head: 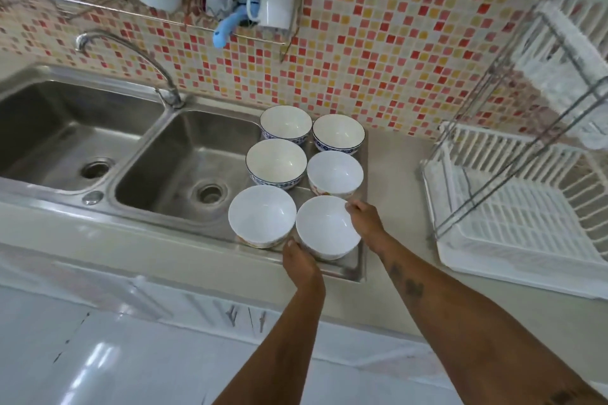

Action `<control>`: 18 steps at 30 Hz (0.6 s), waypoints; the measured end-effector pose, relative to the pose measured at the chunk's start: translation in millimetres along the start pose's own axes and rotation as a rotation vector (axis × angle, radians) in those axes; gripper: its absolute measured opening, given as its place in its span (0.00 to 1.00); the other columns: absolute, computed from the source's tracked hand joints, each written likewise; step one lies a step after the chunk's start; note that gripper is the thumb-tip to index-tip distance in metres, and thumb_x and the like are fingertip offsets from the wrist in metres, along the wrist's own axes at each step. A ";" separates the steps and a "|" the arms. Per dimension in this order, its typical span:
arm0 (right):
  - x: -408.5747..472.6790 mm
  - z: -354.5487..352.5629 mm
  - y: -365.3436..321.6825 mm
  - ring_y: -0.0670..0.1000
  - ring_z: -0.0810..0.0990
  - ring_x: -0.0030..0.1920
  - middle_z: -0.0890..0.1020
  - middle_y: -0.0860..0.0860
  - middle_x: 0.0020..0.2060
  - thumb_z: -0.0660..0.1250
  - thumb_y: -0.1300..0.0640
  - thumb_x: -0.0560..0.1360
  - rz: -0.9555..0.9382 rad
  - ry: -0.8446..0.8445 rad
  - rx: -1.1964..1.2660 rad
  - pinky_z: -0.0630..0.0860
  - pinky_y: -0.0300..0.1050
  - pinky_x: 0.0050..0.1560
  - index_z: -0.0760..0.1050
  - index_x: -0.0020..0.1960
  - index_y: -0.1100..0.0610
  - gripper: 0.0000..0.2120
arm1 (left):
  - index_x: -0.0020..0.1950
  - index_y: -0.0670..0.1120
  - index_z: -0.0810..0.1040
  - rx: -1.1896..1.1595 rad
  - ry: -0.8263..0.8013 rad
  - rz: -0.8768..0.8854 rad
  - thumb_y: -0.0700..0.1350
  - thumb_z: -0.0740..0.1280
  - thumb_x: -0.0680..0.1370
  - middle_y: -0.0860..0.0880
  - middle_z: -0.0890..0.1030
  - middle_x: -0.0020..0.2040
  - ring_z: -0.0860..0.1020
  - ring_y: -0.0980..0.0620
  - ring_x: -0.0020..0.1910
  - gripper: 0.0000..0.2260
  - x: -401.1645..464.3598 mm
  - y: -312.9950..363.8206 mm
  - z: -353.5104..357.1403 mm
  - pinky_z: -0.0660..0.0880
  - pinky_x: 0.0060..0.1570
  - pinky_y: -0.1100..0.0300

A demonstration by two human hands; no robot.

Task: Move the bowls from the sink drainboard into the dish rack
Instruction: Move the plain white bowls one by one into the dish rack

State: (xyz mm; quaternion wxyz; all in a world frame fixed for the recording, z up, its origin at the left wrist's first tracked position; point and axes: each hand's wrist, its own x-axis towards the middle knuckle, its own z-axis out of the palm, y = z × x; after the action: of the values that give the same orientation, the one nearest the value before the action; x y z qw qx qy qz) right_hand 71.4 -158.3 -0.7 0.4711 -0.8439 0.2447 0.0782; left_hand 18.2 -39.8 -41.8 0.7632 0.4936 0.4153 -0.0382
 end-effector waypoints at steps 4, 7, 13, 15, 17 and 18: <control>4.0 13.6 13.6 0.53 0.74 0.51 0.79 0.58 0.54 0.56 0.57 0.80 0.019 0.058 0.144 0.69 0.45 0.51 0.76 0.61 0.61 0.15 | 0.58 0.39 0.77 -0.170 -0.009 0.030 0.42 0.58 0.82 0.40 0.79 0.60 0.78 0.39 0.58 0.11 6.7 -4.2 13.1 0.74 0.55 0.52; 3.7 19.1 17.0 0.53 0.74 0.50 0.77 0.55 0.50 0.56 0.58 0.80 0.017 0.096 0.209 0.70 0.44 0.50 0.76 0.59 0.62 0.14 | 0.62 0.42 0.75 -0.225 -0.016 0.066 0.43 0.57 0.83 0.39 0.77 0.65 0.77 0.42 0.58 0.12 8.4 -9.4 22.2 0.74 0.57 0.53; 8.2 18.8 23.1 0.54 0.73 0.49 0.76 0.55 0.48 0.56 0.57 0.80 0.011 0.073 0.254 0.69 0.44 0.48 0.76 0.57 0.63 0.14 | 0.70 0.41 0.71 -0.138 0.004 0.135 0.46 0.53 0.85 0.40 0.75 0.67 0.74 0.47 0.56 0.18 -10.3 -13.2 25.1 0.72 0.55 0.57; 8.1 17.4 23.7 0.54 0.72 0.45 0.76 0.54 0.42 0.56 0.56 0.80 0.009 0.073 0.297 0.69 0.43 0.43 0.76 0.49 0.61 0.12 | 0.70 0.41 0.71 -0.154 0.025 0.097 0.46 0.54 0.85 0.41 0.75 0.67 0.74 0.46 0.56 0.17 -16.9 -10.0 25.2 0.72 0.55 0.55; 3.8 11.4 17.7 0.54 0.70 0.41 0.74 0.51 0.34 0.56 0.57 0.80 -0.035 0.076 0.355 0.67 0.42 0.37 0.73 0.41 0.59 0.12 | 0.65 0.45 0.73 -0.225 0.038 0.060 0.48 0.54 0.84 0.41 0.76 0.67 0.75 0.44 0.57 0.14 -24.6 -4.2 27.8 0.73 0.57 0.52; 0.5 6.3 10.2 0.52 0.71 0.40 0.74 0.49 0.34 0.56 0.57 0.80 -0.077 0.065 0.379 0.67 0.41 0.37 0.74 0.40 0.58 0.13 | 0.62 0.48 0.74 -0.285 0.038 0.049 0.50 0.54 0.84 0.42 0.77 0.65 0.76 0.43 0.57 0.13 -30.4 2.7 30.4 0.73 0.58 0.51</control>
State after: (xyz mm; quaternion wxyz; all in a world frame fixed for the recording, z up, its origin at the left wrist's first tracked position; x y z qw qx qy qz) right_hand 67.5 -157.6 -12.1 0.6160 -0.7509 0.2377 -0.0145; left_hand 17.7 -73.0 -14.4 0.8182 0.3909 0.4187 0.0491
